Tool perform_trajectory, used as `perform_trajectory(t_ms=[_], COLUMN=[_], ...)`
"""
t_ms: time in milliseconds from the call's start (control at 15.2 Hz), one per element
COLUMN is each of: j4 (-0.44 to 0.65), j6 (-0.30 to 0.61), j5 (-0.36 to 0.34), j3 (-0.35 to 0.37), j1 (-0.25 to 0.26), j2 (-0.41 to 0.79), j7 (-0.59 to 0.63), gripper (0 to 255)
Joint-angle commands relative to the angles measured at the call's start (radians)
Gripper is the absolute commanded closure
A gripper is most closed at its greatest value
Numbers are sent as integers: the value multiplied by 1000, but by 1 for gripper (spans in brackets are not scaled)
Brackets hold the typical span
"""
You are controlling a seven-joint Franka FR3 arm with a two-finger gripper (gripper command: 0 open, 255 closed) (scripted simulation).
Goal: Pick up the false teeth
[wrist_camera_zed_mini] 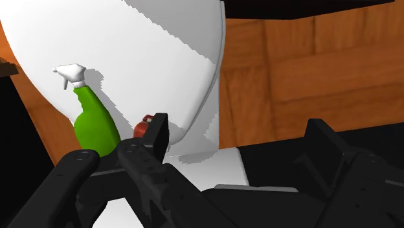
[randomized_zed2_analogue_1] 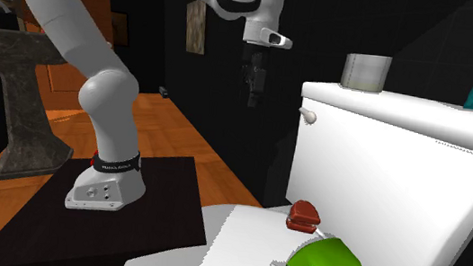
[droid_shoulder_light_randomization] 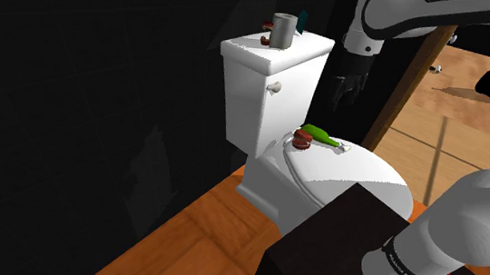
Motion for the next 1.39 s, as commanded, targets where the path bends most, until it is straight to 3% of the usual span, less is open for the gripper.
perform_trajectory(t_ms=[0, 660, 1320], j4=[-4, 61, 255], j6=[61, 321, 496], j5=[-13, -45, -24], j3=[-16, -83, -109], j1=[-5, -31, -75], j2=[60, 401, 784], j7=[-22, -130, -237], gripper=[0, 0, 0])
